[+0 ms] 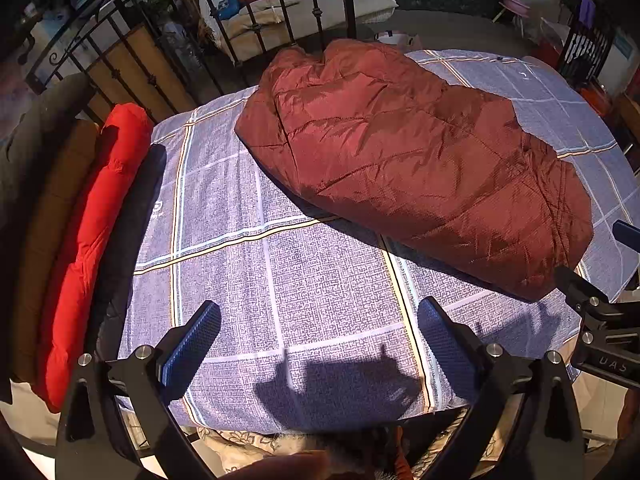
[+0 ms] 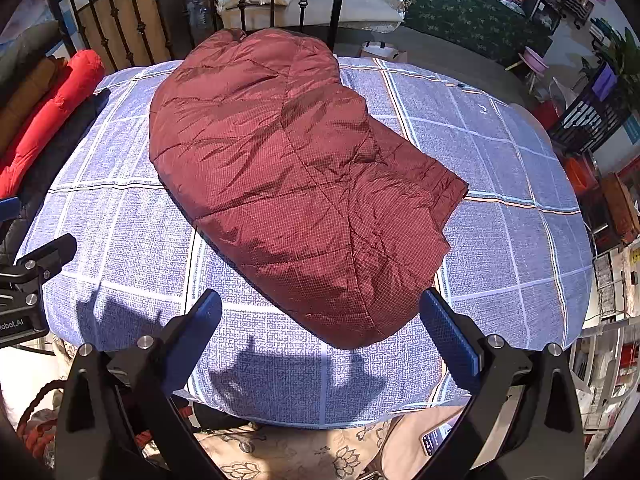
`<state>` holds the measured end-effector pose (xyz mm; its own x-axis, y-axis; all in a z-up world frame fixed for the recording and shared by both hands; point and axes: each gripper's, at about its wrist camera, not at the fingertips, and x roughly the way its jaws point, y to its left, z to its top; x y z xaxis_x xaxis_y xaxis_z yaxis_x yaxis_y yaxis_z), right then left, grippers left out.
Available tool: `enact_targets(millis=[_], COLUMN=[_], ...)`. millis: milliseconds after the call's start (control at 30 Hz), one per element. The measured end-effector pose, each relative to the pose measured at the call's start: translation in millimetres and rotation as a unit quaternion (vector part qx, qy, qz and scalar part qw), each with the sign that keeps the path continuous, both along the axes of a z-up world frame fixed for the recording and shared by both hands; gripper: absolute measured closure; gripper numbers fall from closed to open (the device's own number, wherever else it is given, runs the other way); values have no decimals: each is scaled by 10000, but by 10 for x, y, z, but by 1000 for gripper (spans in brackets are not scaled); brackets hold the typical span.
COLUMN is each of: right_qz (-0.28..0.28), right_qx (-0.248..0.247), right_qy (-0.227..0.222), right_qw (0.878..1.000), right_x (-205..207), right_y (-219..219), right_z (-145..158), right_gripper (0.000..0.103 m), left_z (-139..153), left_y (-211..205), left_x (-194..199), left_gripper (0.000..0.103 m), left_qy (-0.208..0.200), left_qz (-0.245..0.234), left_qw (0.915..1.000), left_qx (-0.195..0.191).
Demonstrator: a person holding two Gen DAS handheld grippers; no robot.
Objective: Fold large clothes
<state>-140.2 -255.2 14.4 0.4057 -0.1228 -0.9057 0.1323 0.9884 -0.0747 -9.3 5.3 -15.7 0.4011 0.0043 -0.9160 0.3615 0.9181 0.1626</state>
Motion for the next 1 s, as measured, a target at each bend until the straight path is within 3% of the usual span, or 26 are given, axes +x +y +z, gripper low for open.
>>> enact_targets(millis=[1000], right_qz=[25], right_qx=[-1], right_qy=[45], right_qw=[10000], right_x=[-1], right_y=[23], right_z=[-42], right_gripper=[5], left_z=[-8], left_y=[8], left_x=[-2], left_gripper=[6], left_qy=[5], left_qz=[-11], left_qw=[10000], left_qx=[22])
